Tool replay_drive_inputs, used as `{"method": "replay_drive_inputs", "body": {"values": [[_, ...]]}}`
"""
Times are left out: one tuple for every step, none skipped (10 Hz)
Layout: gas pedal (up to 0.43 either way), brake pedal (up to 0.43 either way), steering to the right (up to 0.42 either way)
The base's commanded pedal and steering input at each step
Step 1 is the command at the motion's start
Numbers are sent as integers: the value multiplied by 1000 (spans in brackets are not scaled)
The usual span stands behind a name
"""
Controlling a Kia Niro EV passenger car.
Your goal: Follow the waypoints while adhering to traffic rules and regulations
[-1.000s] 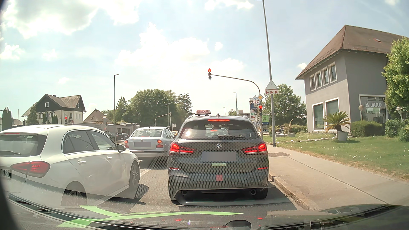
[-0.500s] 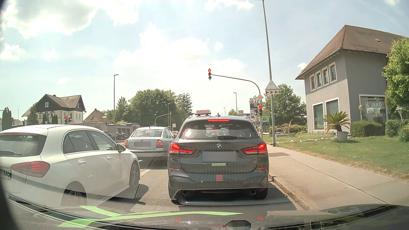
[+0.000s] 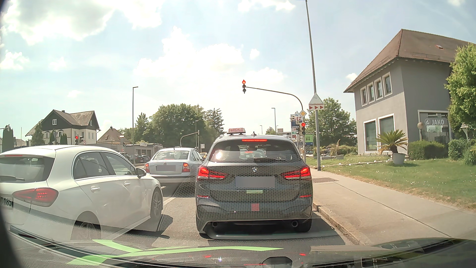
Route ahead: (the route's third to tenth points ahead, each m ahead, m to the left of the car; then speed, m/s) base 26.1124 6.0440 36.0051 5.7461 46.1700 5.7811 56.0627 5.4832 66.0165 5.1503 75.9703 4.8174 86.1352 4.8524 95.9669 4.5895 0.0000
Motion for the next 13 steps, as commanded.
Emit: {"method": "replay_drive_inputs", "body": {"values": [[0, 232, 0], [0, 232, 0], [0, 232, 0], [0, 232, 0], [0, 232, 0], [0, 232, 0], [0, 232, 0], [0, 232, 0], [0, 232, 0], [0, 232, 0], [0, 232, 0], [0, 232, 0], [0, 232, 0]]}}
